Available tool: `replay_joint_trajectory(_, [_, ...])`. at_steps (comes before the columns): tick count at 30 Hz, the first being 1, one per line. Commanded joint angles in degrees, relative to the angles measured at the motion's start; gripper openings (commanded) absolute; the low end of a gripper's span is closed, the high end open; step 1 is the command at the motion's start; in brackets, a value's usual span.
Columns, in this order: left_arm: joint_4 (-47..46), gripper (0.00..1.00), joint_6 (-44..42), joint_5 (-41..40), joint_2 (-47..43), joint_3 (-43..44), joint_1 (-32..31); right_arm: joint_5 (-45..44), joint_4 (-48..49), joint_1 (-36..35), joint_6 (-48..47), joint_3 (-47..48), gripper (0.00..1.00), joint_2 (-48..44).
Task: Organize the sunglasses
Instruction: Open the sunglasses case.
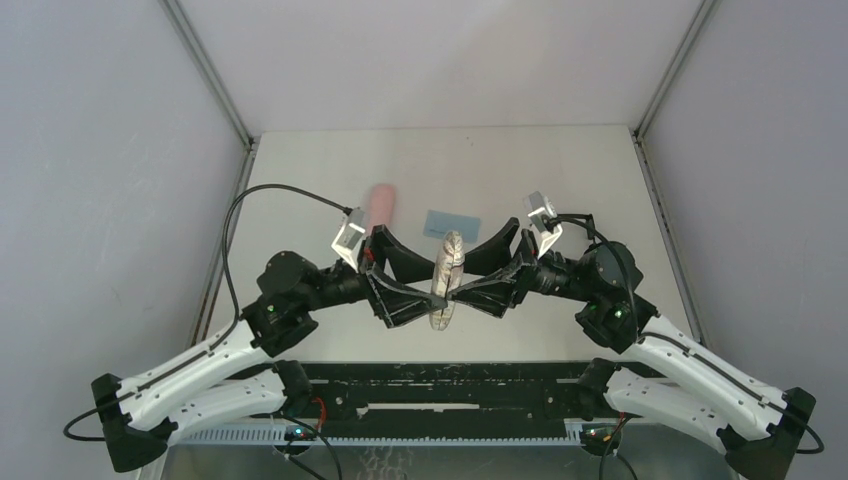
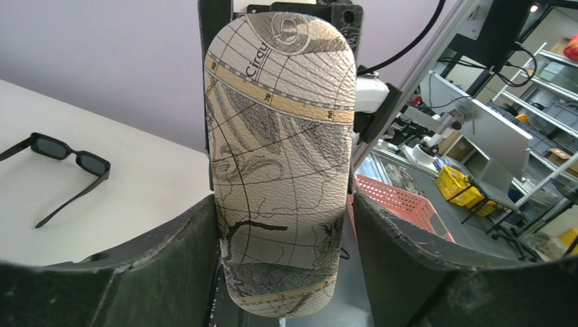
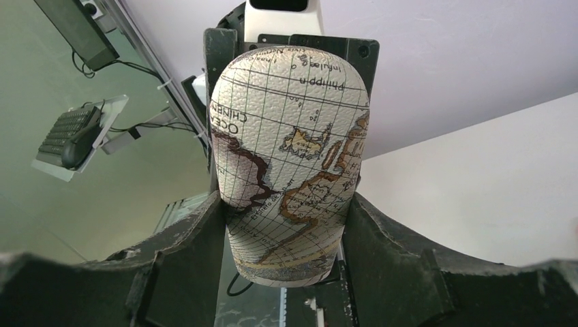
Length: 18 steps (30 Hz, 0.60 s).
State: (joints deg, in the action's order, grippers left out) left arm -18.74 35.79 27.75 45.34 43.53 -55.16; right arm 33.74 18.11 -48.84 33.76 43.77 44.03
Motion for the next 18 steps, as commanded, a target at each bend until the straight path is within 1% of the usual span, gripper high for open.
replay_joint_trajectory(1, [-2.7,0.77,-0.8,3.3,-0.6,5.2,-0.1,1.1,-1.2,-0.2,-1.0,2.9,0.04,-0.7])
replay_joint_trajectory(2, [-2.6,0.81,-0.8,3.6,-0.5,5.4,-0.2,1.2,-1.4,-0.2,-1.1,3.1,0.04,-0.7])
replay_joint_trajectory(4, [-2.3,0.83,-0.9,3.9,-0.4,5.5,-0.2,1.1,-1.6,-0.2,-1.1,3.2,0.04,-0.6])
replay_joint_trajectory(11, [-0.4,0.78,-1.8,3.2,-0.4,6.0,-0.2,0.8,-1.3,-0.2,-0.5,3.4,0.04,-0.4])
replay_joint_trajectory(14, [0.5,0.78,-2.3,2.6,-0.2,6.4,-0.2,0.5,-1.6,-0.2,-0.3,3.6,0.03,-0.3])
replay_joint_trajectory(16, [0.9,0.75,-2.5,2.6,0.0,6.5,-0.2,0.4,-1.9,-0.2,-0.3,3.6,0.03,-0.4])
replay_joint_trajectory(18, [1.1,0.67,-2.5,2.6,0.1,6.6,-0.2,0.1,-2.3,-0.3,-0.3,3.6,0.03,-0.4])
